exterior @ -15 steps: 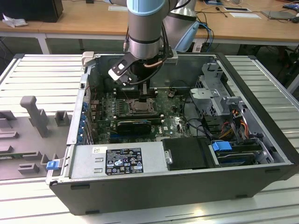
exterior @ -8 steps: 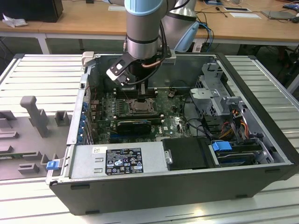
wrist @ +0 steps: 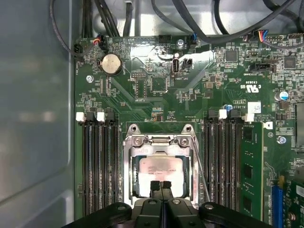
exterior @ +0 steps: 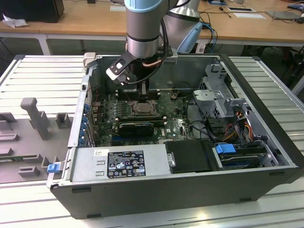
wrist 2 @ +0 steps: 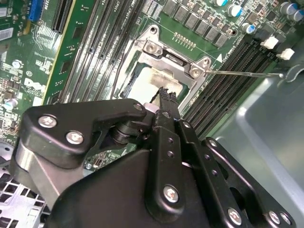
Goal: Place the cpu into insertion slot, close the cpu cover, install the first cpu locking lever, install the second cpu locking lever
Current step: 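Install the first cpu locking lever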
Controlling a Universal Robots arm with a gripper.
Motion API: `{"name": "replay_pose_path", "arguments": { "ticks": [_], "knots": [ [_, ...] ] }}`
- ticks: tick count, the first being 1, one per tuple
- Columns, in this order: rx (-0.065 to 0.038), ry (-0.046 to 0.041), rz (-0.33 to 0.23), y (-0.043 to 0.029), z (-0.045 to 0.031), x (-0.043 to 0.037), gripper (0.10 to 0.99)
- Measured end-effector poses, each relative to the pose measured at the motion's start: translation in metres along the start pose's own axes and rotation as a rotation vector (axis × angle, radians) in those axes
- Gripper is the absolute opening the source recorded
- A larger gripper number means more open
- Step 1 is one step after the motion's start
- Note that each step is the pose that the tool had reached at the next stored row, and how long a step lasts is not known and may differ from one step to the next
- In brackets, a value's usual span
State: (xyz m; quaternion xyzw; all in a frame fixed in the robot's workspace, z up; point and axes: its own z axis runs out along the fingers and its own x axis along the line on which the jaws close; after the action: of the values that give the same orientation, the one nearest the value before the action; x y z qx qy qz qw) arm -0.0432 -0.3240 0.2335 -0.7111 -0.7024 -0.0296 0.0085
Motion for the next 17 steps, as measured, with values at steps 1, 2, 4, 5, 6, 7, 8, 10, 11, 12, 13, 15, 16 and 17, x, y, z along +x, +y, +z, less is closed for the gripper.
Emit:
{"name": "replay_pose_path", "arguments": {
  "ticks": [1,2,4,5,6,7,8,10,11,12,13,15,16,17],
  "knots": [
    [0.0,0.0,0.0,0.0,-0.0015,0.0001,0.106],
    [0.0,-0.0001,0.0,0.0001,-0.0034,0.0002,0.106],
    [0.0,-0.0001,0.0,0.0003,-0.0094,0.0005,0.106],
    [0.0,0.0,0.0,0.0004,-0.0123,0.0007,0.106],
    [0.0,0.0,0.0,0.0005,-0.0176,0.001,0.106],
    [0.0,0.0,0.0,0.0007,-0.0235,0.0013,0.106],
    [0.0,-0.0001,0.0,0.0007,-0.0249,0.0013,0.106],
    [0.0,0.0,0.0,0.0009,-0.0292,0.0016,0.106],
    [0.0,0.0,0.0,0.0009,-0.0322,0.0017,0.106],
    [0.0,0.0,0.0,0.001,-0.0338,0.0018,0.106],
    [0.0,-0.0001,0.0,0.001,-0.0356,0.0019,0.106],
    [0.001,0.0009,-0.024,0.0015,-0.0469,0.0026,0.106],
    [0.002,0.0013,-0.043,0.0014,-0.047,0.0026,0.106],
    [0.004,0.0019,-0.067,0.0014,-0.0471,0.0026,0.106]
  ]
}}
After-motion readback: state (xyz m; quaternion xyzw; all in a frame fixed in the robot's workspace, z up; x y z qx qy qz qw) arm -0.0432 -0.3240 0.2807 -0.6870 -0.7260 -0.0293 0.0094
